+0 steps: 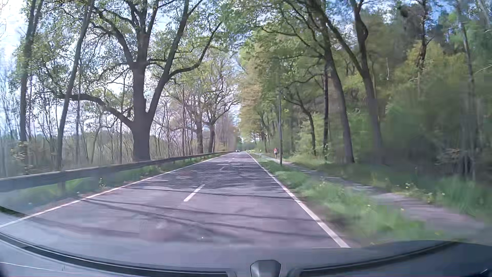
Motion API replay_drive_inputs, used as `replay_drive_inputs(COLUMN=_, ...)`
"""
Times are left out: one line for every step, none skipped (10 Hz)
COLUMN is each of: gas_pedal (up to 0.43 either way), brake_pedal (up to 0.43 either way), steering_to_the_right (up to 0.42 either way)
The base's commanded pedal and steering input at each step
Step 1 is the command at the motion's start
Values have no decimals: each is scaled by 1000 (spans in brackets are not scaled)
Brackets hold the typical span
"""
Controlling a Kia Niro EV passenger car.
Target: Follow the waypoints while adhering to traffic rules and regulations
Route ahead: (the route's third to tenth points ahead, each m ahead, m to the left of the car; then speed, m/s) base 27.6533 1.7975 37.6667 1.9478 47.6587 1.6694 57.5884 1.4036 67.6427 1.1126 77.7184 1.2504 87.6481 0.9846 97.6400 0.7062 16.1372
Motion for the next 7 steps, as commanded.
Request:
replay_drive_inputs(gas_pedal=169, brake_pedal=0, steering_to_the_right=-1)
replay_drive_inputs(gas_pedal=157, brake_pedal=0, steering_to_the_right=-2)
replay_drive_inputs(gas_pedal=118, brake_pedal=0, steering_to_the_right=-2)
replay_drive_inputs(gas_pedal=98, brake_pedal=0, steering_to_the_right=-1)
replay_drive_inputs(gas_pedal=98, brake_pedal=0, steering_to_the_right=-2)
replay_drive_inputs(gas_pedal=98, brake_pedal=0, steering_to_the_right=-2)
replay_drive_inputs(gas_pedal=98, brake_pedal=0, steering_to_the_right=-2)
